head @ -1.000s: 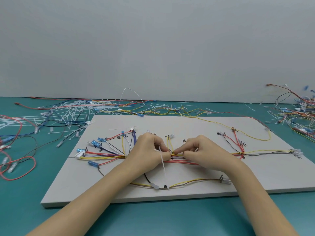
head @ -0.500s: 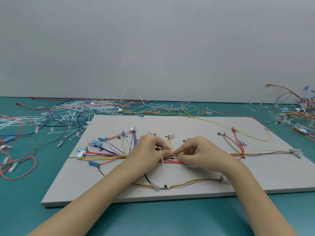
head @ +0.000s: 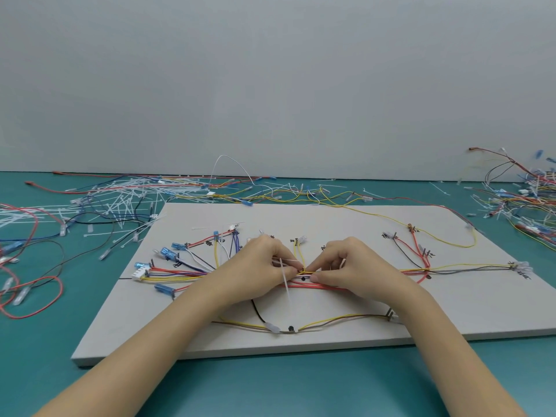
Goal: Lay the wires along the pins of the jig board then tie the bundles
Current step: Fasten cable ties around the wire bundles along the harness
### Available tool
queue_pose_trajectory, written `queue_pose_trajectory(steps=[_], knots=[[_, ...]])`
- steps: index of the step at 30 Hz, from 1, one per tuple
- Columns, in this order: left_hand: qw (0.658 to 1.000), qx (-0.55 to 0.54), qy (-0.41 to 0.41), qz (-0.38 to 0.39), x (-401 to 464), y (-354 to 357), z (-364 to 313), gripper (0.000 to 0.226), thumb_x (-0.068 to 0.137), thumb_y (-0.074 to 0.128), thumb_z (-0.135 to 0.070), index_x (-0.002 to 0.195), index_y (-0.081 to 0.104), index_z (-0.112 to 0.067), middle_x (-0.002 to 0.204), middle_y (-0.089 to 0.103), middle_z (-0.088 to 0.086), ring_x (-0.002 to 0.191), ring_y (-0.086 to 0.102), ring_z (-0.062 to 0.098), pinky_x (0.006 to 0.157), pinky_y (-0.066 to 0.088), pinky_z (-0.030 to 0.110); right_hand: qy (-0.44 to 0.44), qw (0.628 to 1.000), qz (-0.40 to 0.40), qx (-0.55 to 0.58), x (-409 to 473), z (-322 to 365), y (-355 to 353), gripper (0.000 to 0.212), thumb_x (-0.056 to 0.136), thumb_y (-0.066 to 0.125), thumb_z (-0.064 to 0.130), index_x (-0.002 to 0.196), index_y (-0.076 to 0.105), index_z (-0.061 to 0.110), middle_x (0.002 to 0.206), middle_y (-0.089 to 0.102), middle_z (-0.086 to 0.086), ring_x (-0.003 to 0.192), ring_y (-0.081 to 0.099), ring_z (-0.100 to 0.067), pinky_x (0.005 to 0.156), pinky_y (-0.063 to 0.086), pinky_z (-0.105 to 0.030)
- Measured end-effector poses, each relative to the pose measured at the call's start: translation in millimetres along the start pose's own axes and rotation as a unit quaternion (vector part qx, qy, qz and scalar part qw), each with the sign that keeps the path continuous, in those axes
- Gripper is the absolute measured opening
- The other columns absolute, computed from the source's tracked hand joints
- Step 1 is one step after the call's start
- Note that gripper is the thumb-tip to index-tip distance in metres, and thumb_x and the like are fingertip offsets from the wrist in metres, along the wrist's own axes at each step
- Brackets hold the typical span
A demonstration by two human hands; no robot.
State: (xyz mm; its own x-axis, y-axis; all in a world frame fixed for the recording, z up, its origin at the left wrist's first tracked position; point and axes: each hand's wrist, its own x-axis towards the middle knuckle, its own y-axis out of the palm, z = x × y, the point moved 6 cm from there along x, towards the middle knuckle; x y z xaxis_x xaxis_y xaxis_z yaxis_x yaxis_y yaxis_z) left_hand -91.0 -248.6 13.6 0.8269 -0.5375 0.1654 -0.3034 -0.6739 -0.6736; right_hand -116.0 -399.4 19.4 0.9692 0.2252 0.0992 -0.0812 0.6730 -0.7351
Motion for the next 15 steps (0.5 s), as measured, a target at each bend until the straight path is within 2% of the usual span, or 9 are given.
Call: queue_pose_trajectory(steps=[2, 4, 7, 11, 15], knots=[[1.000, 0.011, 0.003, -0.004, -0.3, -0.1, -1.1, 0.016, 0.087, 0.065, -0.009, 0.095, 0.079, -0.014, 0.079, 0.062, -0.020, 0.079, 0.062, -0.001, 0.070, 0.045, 0.008, 0.005, 1.000, -0.007, 0.008, 0.4, 0.0, -0.1, 0.008, 0.079, 0.079, 0.014, 0.085, 0.080, 0.018, 0.067, 0.054, 0.009, 0.057, 0.046, -0.003, 0.057, 0.036, -0.014], [0.999, 0.029, 0.008, -0.013, -0.1, 0.2, -1.1, 0.016, 0.088, 0.065, -0.012, 0.095, 0.079, -0.017, 0.081, 0.060, -0.014, 0.085, 0.061, 0.010, 0.079, 0.048, 0.021, 0.009, 1.000, -0.006, 0.016, 0.5, -0.1, 0.8, 0.006, 0.078, 0.079, 0.011, 0.083, 0.079, 0.014, 0.066, 0.056, 0.009, 0.057, 0.047, -0.004, 0.056, 0.037, -0.015], [0.999, 0.043, 0.007, -0.025, -0.2, 0.6, 0.5, 0.016, 0.088, 0.066, -0.015, 0.096, 0.078, -0.021, 0.086, 0.059, -0.004, 0.089, 0.059, 0.014, 0.086, 0.047, 0.029, 0.021, 0.999, 0.003, 0.028, -0.1, -1.5, 1.9, 0.003, 0.078, 0.078, 0.011, 0.081, 0.078, 0.012, 0.065, 0.059, 0.007, 0.054, 0.047, -0.003, 0.055, 0.038, -0.015], [0.998, 0.047, 0.009, -0.034, -0.8, 0.3, -0.1, 0.016, 0.086, 0.066, -0.016, 0.095, 0.079, -0.021, 0.087, 0.063, -0.006, 0.088, 0.060, 0.010, 0.083, 0.048, 0.026, 0.050, 0.997, 0.024, 0.052, 0.0, -4.9, 5.9, 0.004, 0.078, 0.078, 0.015, 0.080, 0.075, 0.013, 0.061, 0.058, 0.006, 0.053, 0.046, -0.003, 0.055, 0.038, -0.016], [0.999, 0.034, 0.012, -0.039, -1.0, -0.8, -1.4, 0.015, 0.085, 0.066, -0.013, 0.091, 0.080, -0.018, 0.076, 0.064, -0.017, 0.081, 0.062, 0.000, 0.074, 0.047, 0.013, 0.062, 0.997, 0.038, 0.040, 0.0, -7.5, 7.6, 0.005, 0.079, 0.078, 0.019, 0.082, 0.074, 0.016, 0.066, 0.061, 0.005, 0.054, 0.047, -0.002, 0.055, 0.038, -0.015]])
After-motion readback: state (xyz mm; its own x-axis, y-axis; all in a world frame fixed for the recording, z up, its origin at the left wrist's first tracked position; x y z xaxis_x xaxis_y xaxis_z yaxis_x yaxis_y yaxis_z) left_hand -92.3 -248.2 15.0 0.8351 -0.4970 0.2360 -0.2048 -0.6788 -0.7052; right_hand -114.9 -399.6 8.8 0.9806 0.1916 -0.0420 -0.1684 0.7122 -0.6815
